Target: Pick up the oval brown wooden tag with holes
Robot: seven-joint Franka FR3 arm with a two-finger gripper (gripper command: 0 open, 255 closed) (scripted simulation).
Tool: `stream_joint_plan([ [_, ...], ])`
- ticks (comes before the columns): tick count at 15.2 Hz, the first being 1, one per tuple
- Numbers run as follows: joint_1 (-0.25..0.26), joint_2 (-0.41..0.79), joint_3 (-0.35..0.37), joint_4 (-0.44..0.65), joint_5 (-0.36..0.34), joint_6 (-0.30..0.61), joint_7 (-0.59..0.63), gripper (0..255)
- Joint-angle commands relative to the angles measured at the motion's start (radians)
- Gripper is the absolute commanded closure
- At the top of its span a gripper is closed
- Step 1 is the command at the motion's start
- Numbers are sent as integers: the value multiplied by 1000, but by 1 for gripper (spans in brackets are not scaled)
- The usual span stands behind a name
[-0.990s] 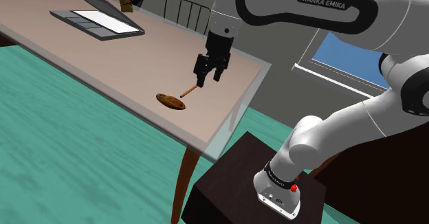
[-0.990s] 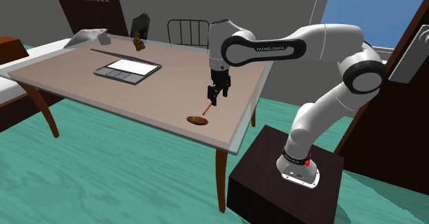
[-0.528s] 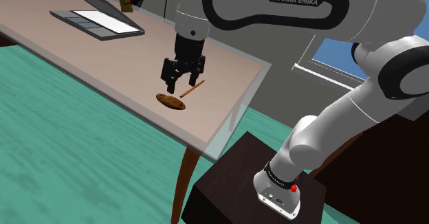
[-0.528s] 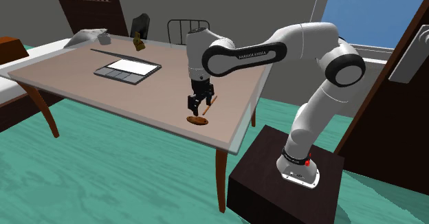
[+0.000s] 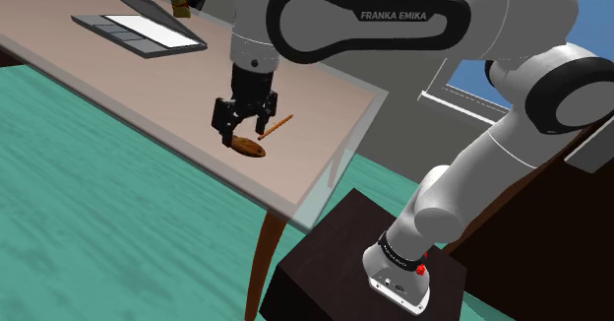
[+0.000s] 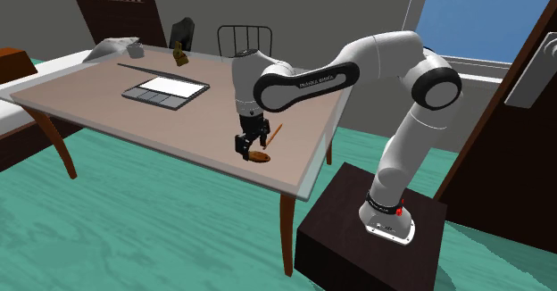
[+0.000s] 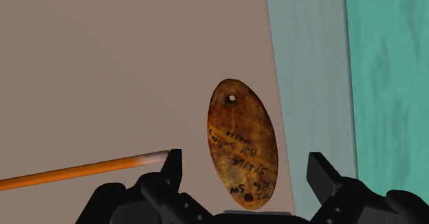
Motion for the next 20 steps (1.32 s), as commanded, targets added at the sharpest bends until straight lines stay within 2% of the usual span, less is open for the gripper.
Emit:
stream_joint_plan([
  [1, 2, 3, 4, -31, 0, 34, 1, 0],
  [3, 2, 3, 4, -31, 0, 34, 1, 0],
  [4, 2, 3, 4, -31, 0, 35, 1, 255],
  [13, 2, 3, 4, -31, 0, 34, 1, 255],
  [20, -1, -4, -2, 57, -1, -60, 5, 255],
])
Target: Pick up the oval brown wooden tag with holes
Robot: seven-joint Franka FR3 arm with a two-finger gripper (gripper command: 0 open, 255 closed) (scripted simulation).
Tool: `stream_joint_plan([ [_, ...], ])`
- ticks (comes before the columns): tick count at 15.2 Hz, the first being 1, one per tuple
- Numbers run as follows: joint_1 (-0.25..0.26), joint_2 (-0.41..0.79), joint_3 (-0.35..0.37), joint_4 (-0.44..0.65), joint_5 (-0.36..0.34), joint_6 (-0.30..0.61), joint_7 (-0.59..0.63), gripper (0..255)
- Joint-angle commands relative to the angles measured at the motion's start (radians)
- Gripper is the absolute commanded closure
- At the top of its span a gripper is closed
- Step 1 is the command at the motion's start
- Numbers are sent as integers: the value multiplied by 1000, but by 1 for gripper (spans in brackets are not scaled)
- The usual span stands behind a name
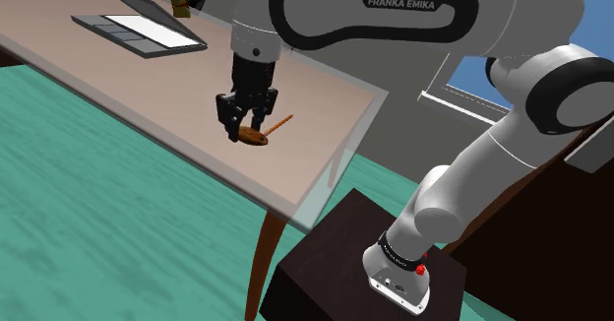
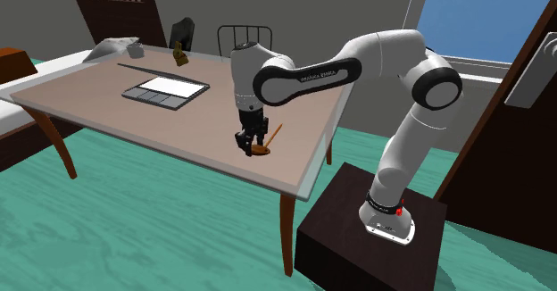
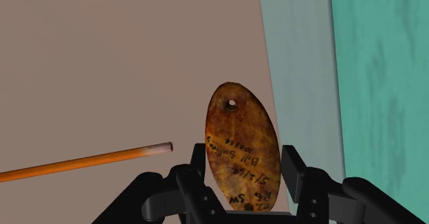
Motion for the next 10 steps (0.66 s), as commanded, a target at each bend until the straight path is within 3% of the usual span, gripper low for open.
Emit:
stream_joint_plan([
  [1, -1, 0, -1, 24, -1, -25, 1, 255],
  [10, -4, 7, -4, 127, -6, -121, 9, 255],
])
